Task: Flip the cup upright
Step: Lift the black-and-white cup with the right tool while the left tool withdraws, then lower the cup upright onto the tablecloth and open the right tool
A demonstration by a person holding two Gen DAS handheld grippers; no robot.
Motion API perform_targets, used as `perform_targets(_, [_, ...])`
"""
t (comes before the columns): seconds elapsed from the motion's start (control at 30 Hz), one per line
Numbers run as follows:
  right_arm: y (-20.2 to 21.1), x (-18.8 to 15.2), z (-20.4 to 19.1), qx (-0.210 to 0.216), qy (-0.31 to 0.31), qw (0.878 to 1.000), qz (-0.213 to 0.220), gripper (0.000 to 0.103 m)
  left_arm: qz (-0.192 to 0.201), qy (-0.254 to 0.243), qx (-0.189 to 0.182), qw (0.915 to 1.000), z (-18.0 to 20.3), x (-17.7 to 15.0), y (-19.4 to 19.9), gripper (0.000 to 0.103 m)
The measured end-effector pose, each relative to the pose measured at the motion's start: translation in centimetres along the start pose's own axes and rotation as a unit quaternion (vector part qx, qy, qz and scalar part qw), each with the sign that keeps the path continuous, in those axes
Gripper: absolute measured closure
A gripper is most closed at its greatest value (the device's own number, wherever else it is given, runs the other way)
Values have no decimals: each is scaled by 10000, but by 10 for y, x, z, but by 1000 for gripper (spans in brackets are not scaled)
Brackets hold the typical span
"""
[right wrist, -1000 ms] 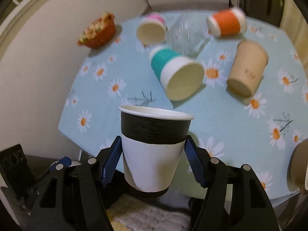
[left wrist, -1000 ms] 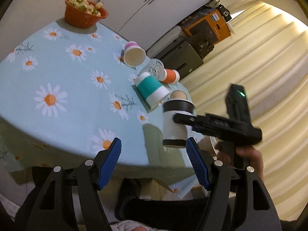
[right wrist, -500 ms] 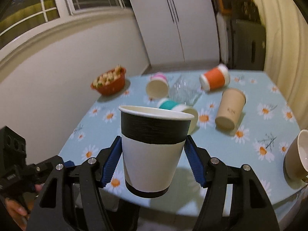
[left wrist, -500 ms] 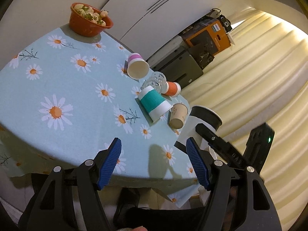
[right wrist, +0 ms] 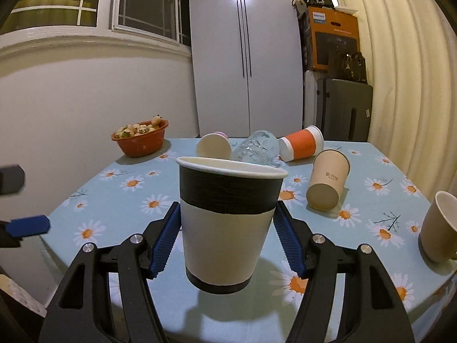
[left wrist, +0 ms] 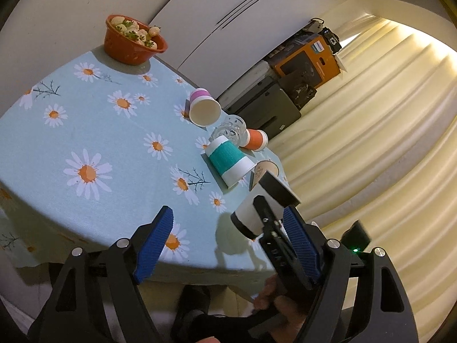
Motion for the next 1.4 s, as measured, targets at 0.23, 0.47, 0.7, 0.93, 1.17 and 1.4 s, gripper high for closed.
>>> perform_targets(0.23, [-1,-18,-8,-134,445,9986,240,38,-55,101,-29,9999,0,-3,-3,17])
perform_targets(0.47, [0,-31,-17,-130,734,9968,293,38,23,200,22,9998,-4,-1,-2,14])
perform_targets(0.7, [8,-39,-24,-86,815,9964,236,38,56,202,72,9998,-5,0,-3,14])
perform_targets(0.93, [11,-42,-26,-63,726,9973,114,34,73,137,75,9999,-4,0,-3,14])
perform_targets(1.17, [14,-41,-16,-102,424,9990,-37,22,139,131,80,9998,-5,1,-1,14])
perform_targets(1.4, [47,-18,-19,146,398,9991,18,13,338,0,189,9992,-4,7,5,14])
Point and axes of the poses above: each gripper's, at about its wrist camera, not at the fingertips, and y roughly against the way its jaws point, z to its right, x to its top, the point moved 10 cm from there along -y, roughly the way its jaws point, and after that the axes turned 12 degrees about z, right-handed, at the moved point
